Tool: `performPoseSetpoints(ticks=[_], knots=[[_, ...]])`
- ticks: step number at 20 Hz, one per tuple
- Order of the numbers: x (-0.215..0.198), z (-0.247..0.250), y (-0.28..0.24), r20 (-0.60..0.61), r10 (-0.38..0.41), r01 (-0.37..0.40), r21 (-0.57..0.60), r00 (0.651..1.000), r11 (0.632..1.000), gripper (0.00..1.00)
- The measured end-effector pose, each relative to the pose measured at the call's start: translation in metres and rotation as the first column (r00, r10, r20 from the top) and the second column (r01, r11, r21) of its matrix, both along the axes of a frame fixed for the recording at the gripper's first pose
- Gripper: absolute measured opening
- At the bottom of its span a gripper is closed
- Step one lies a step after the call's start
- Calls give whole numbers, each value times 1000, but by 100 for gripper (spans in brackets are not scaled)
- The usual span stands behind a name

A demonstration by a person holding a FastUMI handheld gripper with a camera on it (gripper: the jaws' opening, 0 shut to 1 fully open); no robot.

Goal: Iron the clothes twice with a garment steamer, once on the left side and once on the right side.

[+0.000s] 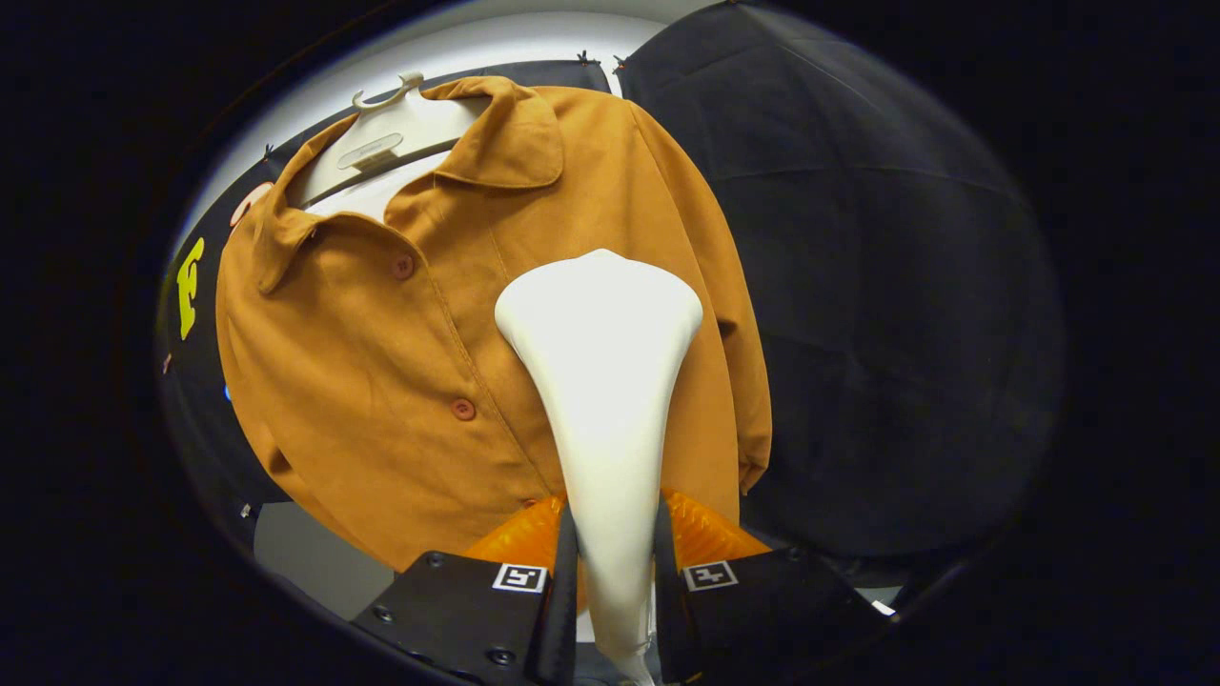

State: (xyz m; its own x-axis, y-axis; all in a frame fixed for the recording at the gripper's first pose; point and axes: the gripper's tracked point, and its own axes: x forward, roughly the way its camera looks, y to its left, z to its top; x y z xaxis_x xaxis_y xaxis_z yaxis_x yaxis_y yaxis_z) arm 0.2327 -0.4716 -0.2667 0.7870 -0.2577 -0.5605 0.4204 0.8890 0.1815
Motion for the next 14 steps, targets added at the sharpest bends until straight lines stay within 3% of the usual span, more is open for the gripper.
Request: performPoseSetpoints(ticks=[14], knots=[[-47,-113,1,-213,-43,69,113,976,991,38]])
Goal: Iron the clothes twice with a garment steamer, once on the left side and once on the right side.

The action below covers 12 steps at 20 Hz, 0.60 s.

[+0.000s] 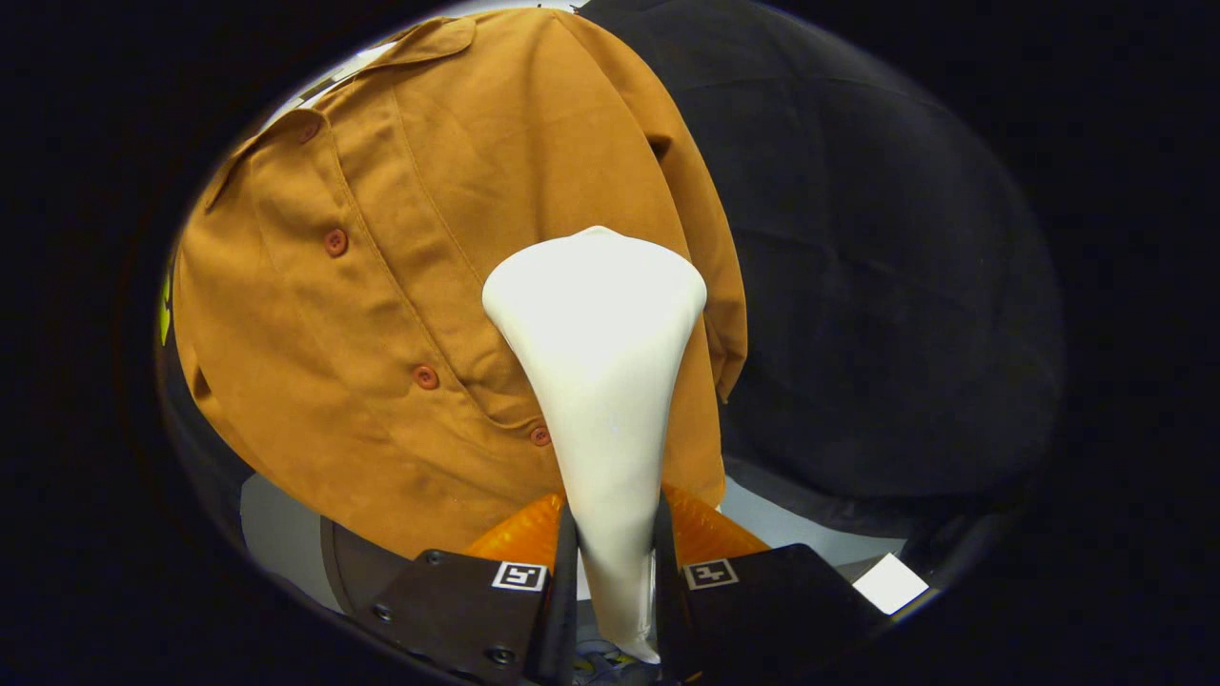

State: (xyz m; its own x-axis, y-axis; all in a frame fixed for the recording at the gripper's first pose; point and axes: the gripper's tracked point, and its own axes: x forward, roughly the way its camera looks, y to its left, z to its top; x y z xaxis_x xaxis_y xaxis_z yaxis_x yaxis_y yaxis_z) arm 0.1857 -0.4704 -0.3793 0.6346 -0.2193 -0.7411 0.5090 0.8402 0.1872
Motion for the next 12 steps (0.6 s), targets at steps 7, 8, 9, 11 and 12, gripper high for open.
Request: performPoseSetpoints(ticks=[7,8,9,11,12], knots=[[-29,-44,-2,-114,-36,39,31,993,999,38],[-34,-48,-2,-129,-42,46,34,991,998,37],[-40,-52,-2,-143,-50,55,34,988,998,38],[-50,-55,-1,-165,-66,72,34,984,997,37],[-55,-54,2,-168,-73,79,32,983,996,38]])
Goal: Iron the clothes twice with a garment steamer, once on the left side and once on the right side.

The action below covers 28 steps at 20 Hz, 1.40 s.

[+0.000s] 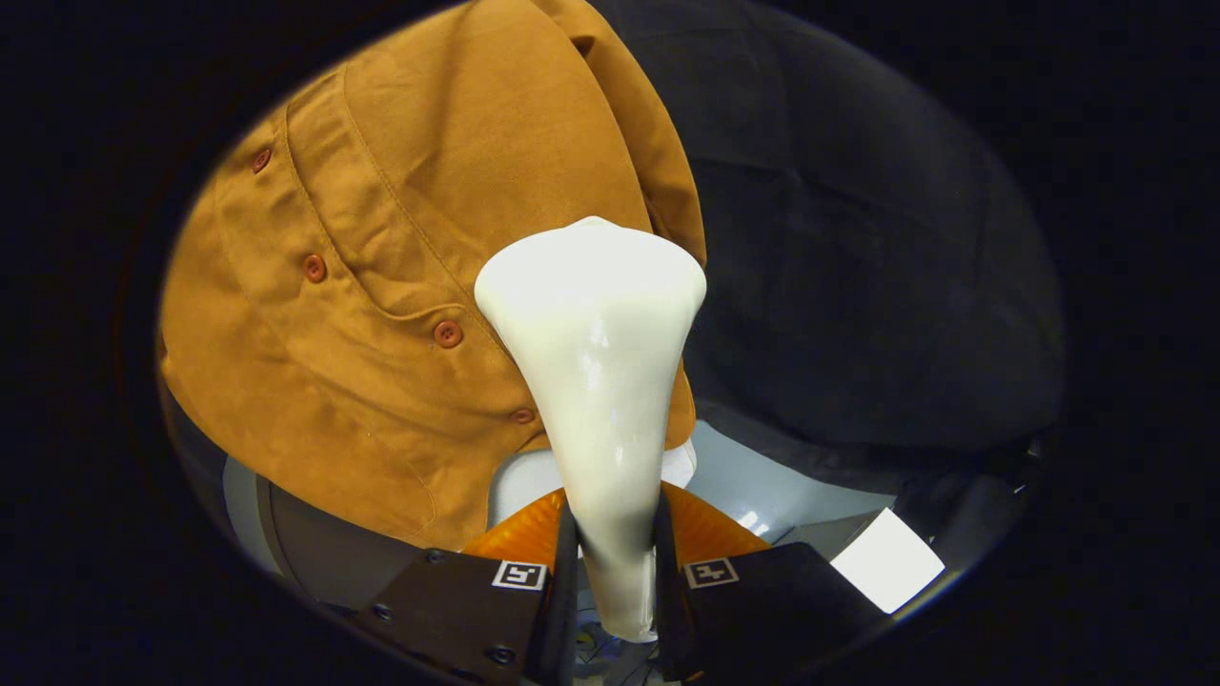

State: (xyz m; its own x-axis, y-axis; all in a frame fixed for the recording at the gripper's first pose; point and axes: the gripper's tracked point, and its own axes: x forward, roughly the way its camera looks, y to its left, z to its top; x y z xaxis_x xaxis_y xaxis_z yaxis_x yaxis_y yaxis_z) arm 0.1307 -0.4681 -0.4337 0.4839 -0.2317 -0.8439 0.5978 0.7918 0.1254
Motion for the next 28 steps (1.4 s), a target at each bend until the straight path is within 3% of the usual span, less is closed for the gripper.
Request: performPoseSetpoints(ticks=[6,10,15,21,28], knots=[[-25,50,24,50,-14,18,-90,999,996,38],[-28,113,53,147,27,2,-198,989,980,38],[-30,179,117,278,100,-28,-251,955,967,37],[-35,245,232,385,239,-131,-284,892,950,37],[-67,302,384,473,408,-281,-317,781,906,37]])
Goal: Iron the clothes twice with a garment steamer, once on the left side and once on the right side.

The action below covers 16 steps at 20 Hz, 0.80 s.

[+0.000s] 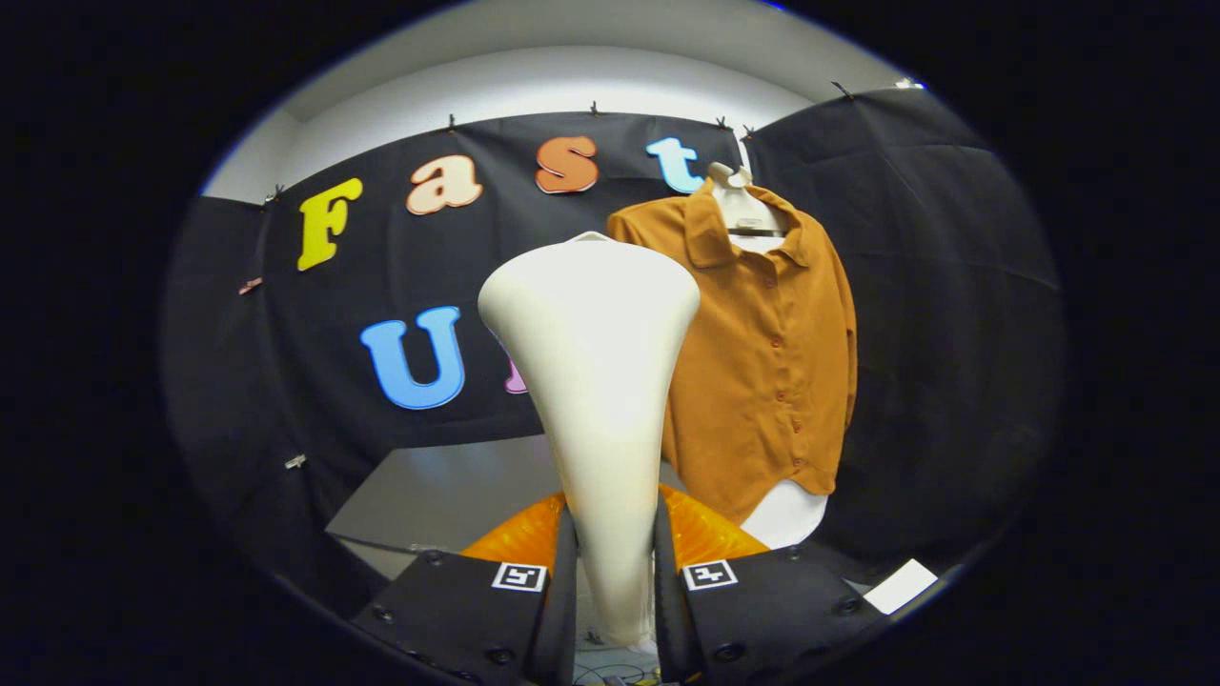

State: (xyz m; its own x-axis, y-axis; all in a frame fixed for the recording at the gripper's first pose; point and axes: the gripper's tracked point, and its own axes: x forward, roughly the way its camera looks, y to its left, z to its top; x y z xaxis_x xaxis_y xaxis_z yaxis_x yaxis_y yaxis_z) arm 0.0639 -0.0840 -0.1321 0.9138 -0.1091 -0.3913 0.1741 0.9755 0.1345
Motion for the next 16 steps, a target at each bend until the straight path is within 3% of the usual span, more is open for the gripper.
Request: performPoseSetpoints(ticks=[5,16], knots=[[-27,11,62,-8,95,-95,19,995,995,37],[-42,32,84,35,106,-106,-14,994,994,37]])
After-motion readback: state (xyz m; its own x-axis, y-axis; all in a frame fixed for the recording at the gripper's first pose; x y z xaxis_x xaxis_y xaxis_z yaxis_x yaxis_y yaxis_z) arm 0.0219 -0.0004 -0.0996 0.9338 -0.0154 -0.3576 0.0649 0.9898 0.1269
